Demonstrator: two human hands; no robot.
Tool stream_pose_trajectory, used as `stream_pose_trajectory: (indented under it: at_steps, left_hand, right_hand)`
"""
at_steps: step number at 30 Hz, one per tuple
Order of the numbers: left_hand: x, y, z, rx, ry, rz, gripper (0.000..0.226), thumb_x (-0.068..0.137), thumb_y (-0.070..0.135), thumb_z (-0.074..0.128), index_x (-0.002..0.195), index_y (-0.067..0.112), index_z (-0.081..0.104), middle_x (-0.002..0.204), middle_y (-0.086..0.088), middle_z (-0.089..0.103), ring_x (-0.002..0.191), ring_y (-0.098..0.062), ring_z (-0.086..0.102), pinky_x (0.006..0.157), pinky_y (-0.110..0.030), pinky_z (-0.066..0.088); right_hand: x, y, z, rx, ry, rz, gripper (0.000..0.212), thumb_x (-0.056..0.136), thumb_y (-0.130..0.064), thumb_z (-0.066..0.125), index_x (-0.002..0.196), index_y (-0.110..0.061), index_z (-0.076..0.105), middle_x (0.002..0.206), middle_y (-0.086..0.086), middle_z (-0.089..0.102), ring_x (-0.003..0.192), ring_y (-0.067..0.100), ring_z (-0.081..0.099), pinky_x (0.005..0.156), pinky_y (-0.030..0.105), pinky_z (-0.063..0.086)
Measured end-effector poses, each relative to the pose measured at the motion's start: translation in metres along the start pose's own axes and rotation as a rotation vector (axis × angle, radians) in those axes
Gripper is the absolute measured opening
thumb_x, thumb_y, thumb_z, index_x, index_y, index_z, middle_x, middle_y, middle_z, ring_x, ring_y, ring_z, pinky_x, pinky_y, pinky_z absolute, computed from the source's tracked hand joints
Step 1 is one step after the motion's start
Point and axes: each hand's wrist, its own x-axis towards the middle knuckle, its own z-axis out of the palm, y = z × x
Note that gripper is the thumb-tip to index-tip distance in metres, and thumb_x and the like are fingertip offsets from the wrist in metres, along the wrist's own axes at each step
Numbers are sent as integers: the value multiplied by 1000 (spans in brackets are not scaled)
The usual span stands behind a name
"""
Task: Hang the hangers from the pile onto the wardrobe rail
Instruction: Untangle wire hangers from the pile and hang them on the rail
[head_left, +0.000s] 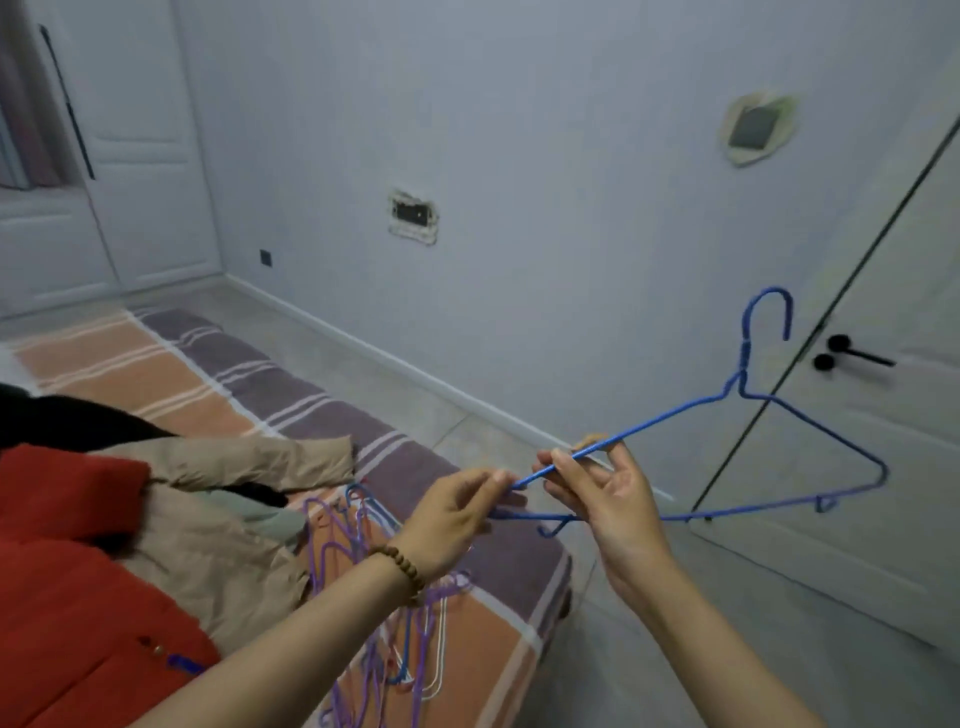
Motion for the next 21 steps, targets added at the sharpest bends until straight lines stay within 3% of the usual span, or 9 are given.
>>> stream_pose_trajectory:
  at_steps: [5,11,21]
  left_hand:
    - [5,137,68,-64,-247,192,19,95,20,44,85,17,60,84,1,72,76,-11,71,73,-25,55]
    - [-25,270,164,-132,-500,365,20,92,26,46,92,14,63,76,-1,74,66,-18,71,64,-24,58]
    - [-130,385,344,-312,-915,448,23,94,24,46,93,8,62,75,-3,74,62,-18,70,62,-23,59]
  right_hand:
    - [-38,-143,-51,-168,163,-231,15,86,-7,62,82,-12,49,80,4,76,82,15,73,69,19,56]
    - [-117,-285,-113,-294,407,-448,11,88,-13,61,91,-10,51,86,6,76,84,15,73,66,19,56]
    - [-296,-427,-205,-522,800,-563,11,91,-16,58,97,-10,51,87,3,75,79,17,73,67,21,58]
